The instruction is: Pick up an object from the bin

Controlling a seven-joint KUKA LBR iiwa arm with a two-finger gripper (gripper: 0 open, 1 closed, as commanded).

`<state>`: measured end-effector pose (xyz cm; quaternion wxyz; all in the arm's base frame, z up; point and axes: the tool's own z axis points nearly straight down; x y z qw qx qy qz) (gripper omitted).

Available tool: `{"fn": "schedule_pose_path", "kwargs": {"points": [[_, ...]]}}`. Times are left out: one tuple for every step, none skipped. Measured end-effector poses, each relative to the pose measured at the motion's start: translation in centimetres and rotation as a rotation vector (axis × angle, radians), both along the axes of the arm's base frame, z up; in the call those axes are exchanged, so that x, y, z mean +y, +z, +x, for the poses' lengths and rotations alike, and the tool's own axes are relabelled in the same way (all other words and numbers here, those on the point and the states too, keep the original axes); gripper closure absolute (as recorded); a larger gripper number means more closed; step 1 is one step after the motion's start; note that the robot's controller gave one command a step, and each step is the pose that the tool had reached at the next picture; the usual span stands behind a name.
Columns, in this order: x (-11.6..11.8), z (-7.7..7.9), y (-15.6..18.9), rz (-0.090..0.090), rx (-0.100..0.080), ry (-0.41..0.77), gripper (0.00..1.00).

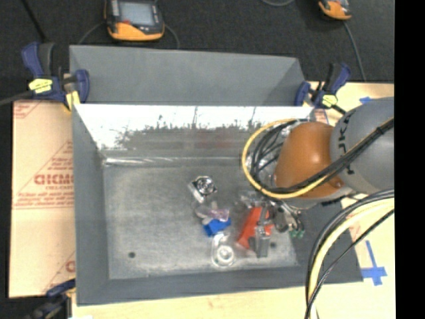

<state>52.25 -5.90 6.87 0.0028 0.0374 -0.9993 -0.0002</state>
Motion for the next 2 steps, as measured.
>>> {"fn": "schedule_pose_path", "kwargs": {"points": [[0.1,0.1,0.4,0.000,-0.001,0.003,1.00],[1.0,2.5,13.9,-0.001,-0.018,-0.031,1.00]]}}
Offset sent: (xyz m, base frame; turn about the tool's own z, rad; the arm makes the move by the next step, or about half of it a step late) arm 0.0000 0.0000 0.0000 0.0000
